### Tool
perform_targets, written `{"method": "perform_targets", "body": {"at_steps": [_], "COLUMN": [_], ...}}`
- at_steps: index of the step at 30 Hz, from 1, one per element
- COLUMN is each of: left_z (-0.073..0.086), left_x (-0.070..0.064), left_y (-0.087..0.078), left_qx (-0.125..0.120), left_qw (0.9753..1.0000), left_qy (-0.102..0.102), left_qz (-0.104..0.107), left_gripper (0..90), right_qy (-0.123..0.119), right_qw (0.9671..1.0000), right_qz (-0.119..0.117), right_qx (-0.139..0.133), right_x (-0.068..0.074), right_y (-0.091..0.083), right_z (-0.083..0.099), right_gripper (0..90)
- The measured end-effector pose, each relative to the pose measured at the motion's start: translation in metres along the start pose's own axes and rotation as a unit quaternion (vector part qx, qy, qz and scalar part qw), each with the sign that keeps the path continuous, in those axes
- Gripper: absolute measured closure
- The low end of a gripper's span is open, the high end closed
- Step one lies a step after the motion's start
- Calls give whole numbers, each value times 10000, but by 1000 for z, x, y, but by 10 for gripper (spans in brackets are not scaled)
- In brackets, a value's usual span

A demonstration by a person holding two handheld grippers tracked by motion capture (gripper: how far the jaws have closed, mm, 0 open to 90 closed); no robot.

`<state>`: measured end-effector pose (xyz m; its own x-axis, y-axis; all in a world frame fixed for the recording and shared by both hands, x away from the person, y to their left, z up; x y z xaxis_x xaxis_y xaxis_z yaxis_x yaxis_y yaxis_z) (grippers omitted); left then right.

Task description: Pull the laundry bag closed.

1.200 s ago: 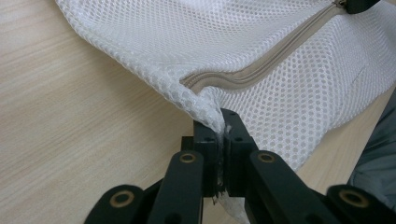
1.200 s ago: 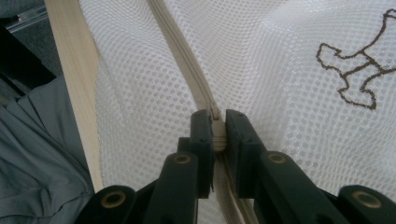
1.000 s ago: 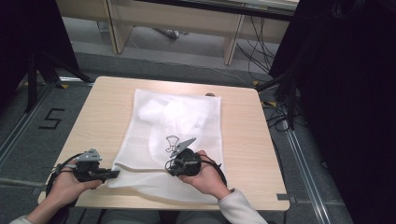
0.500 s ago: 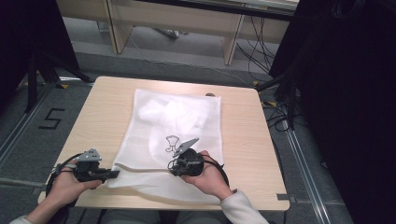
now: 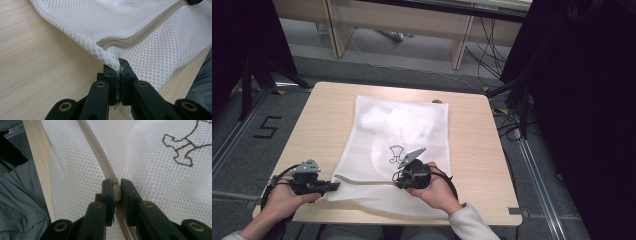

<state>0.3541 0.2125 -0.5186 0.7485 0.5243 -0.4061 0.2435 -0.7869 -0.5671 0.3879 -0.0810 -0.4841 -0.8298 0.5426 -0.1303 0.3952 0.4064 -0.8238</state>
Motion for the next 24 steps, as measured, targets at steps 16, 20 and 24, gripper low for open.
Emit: {"method": "perform_targets", "body": {"at_steps": [16,20,24], "left_z": [0,0,0], "left_x": [1,0,0], "left_y": [1,2,2], "left_qx": [-71,-86,-78], "left_qw": [10000,10000,10000], "left_qy": [28,6,5], "left_qz": [42,48,44], "left_gripper": [857,857,857], "right_qy": [204,178,270], "right_qw": [9997,9998,9996], "right_qz": [58,74,62], "right_qx": [75,32,87], "right_x": [-2,-4,-3], "right_y": [-7,-8,-9], "right_z": [6,8,10], "right_gripper": [821,821,822]}}
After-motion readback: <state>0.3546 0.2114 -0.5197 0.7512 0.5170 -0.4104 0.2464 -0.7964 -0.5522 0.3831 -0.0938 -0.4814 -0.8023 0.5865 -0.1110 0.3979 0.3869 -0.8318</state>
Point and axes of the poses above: each handheld gripper's, and its own axes: y roughly forward along the jaws, z roughly out of its underside, x roughly to its left, the point moved 4 cm from there along y, roughly forward along the jaws, and after that the axes turned 15 degrees about z, right-handed, at the moved point
